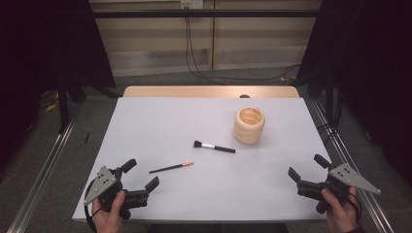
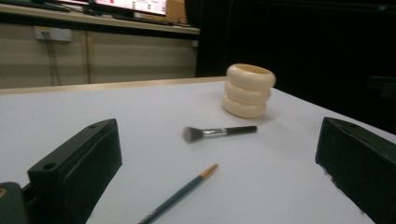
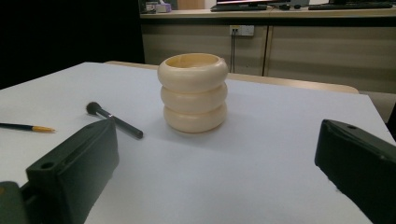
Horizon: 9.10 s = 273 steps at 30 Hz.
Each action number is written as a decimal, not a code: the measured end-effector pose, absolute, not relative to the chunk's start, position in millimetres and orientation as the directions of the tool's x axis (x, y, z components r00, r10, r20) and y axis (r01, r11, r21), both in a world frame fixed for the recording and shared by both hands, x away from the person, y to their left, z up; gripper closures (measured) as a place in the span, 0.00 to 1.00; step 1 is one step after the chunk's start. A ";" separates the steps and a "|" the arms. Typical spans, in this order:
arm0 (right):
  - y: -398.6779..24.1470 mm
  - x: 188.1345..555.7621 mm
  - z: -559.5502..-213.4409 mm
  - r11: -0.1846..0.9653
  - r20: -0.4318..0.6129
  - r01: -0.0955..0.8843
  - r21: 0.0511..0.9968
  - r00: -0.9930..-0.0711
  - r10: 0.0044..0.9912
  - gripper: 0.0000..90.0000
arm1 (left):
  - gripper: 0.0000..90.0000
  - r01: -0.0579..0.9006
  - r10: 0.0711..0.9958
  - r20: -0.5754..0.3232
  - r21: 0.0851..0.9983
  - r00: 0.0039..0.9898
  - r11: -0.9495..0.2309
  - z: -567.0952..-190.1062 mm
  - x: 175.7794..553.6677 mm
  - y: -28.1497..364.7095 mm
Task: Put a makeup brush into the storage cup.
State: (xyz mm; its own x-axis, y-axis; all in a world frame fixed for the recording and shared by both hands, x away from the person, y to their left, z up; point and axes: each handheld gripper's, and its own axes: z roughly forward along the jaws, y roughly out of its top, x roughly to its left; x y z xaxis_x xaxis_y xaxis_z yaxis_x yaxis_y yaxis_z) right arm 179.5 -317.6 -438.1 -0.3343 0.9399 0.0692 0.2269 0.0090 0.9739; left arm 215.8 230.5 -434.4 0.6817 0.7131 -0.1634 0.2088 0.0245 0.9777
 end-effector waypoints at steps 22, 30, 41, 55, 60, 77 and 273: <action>-316.6 177.5 -437.8 0.022 0.060 0.222 0.975 -0.355 0.933 0.00 | 0.00 0.207 0.706 -0.133 0.978 0.696 -0.021 -427.0 211.6 228.7; -314.5 177.1 -437.2 0.033 0.053 0.215 0.976 -0.381 0.923 0.00 | 0.01 0.180 0.727 -0.090 0.982 0.681 -0.047 -418.1 213.1 227.3; -311.6 176.6 -437.4 0.034 0.055 0.215 0.976 -0.393 0.918 0.00 | 0.02 0.168 0.720 -0.066 0.983 0.691 -0.072 -407.7 222.7 219.6; -310.3 176.1 -437.1 0.039 0.049 0.207 0.978 -0.405 0.913 0.00 | 0.01 0.175 0.666 -0.085 0.982 0.741 -0.069 -400.2 245.5 207.2; -310.5 175.7 -437.0 0.041 0.047 0.205 0.978 -0.407 0.912 0.00 | 0.01 0.172 0.653 -0.081 0.982 0.753 -0.076 -399.1 251.2 196.0; -310.3 175.6 -437.3 0.035 0.057 0.216 0.976 -0.407 0.911 0.00 | 0.00 0.188 0.659 -0.037 0.969 0.751 -0.160 -389.1 282.9 174.2; -309.4 176.0 -440.3 0.049 0.060 0.243 0.969 -0.423 0.904 0.00 | 0.93 0.427 0.407 -0.130 0.261 0.904 -0.866 -445.3 373.3 131.9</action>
State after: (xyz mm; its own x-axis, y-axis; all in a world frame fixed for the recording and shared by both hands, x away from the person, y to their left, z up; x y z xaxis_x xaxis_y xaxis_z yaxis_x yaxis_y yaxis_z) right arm 176.0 -309.4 -440.3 -0.4229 0.9042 0.0600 0.2428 0.0493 0.9688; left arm 373.3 131.9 -445.3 0.9040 0.4073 -0.1298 0.4275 -0.8656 0.2606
